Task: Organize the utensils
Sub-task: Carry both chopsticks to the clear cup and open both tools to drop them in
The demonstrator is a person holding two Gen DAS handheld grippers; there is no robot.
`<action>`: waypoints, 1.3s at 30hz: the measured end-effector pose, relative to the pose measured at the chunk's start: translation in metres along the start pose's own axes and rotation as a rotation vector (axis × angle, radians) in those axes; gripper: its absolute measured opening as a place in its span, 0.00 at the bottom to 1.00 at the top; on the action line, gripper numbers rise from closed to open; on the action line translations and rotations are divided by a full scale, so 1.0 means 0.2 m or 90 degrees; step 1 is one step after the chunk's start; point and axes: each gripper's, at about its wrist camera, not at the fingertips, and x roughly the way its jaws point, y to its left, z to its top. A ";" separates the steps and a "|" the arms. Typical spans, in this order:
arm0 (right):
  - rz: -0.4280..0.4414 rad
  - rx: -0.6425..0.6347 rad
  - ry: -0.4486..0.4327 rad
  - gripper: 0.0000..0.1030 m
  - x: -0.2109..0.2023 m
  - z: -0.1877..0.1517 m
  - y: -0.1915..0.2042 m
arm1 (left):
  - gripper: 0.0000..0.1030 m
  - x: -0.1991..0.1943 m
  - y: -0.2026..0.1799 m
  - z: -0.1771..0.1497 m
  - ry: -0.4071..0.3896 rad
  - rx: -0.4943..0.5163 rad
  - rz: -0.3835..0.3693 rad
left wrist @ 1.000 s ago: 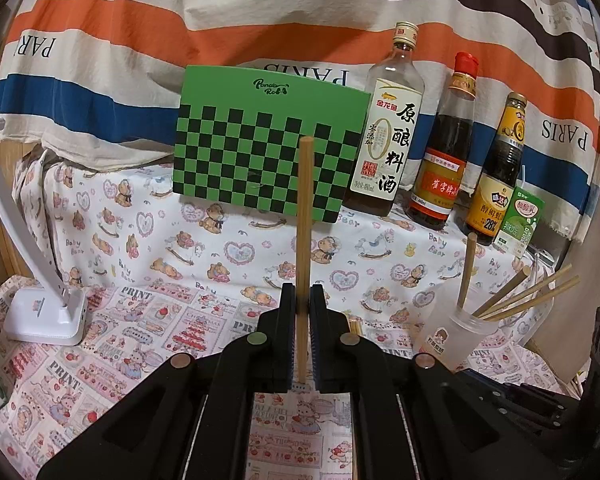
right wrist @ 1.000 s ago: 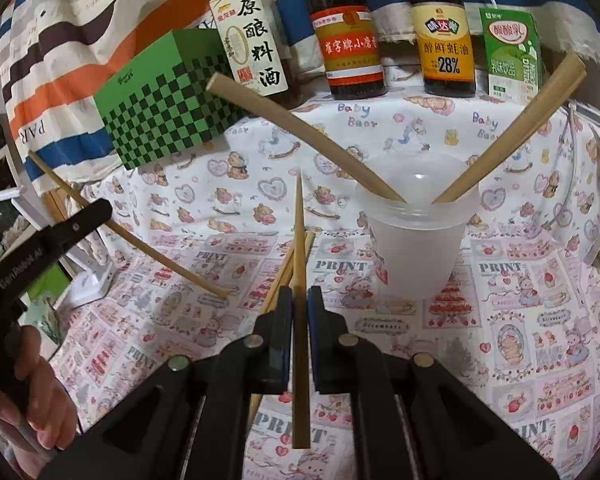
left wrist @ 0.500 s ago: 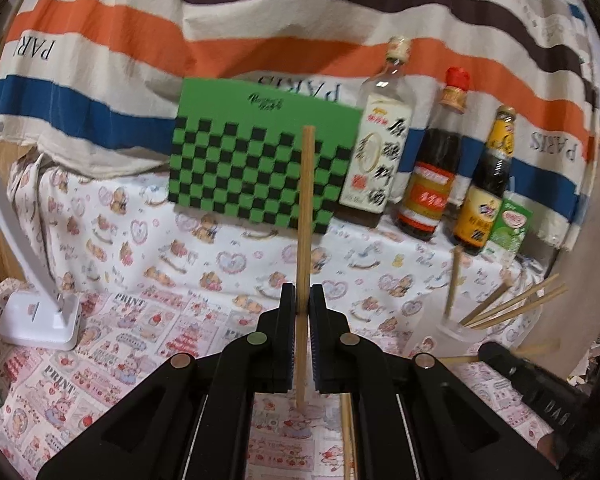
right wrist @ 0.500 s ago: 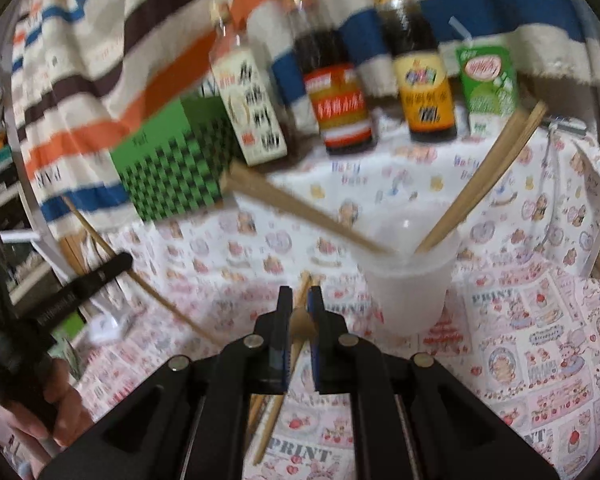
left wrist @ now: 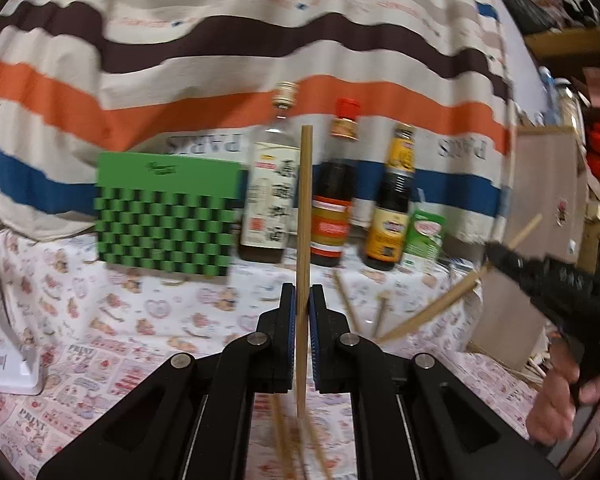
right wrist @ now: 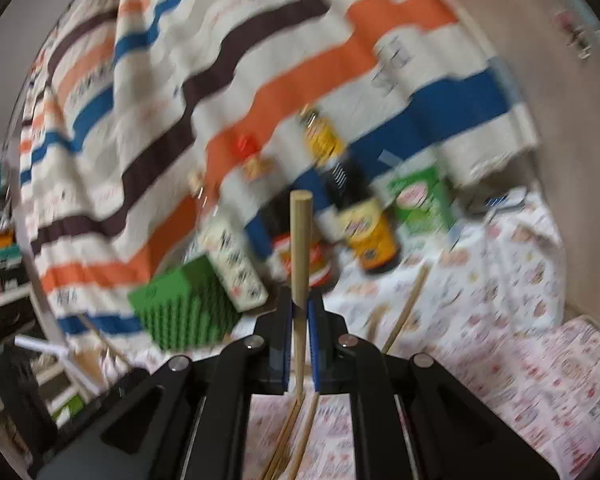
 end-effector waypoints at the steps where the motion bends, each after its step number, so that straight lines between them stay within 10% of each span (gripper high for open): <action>1: -0.006 0.006 -0.010 0.07 -0.01 0.01 -0.01 | 0.05 0.01 -0.05 0.00 0.001 0.013 -0.007; 15: -0.062 -0.021 0.021 0.07 0.12 0.01 -0.12 | 0.05 0.02 -0.45 0.21 -0.056 0.064 -0.088; 39: -0.043 0.094 0.109 0.10 0.22 -0.01 -0.28 | 0.06 0.56 -0.57 0.19 -0.065 0.067 0.052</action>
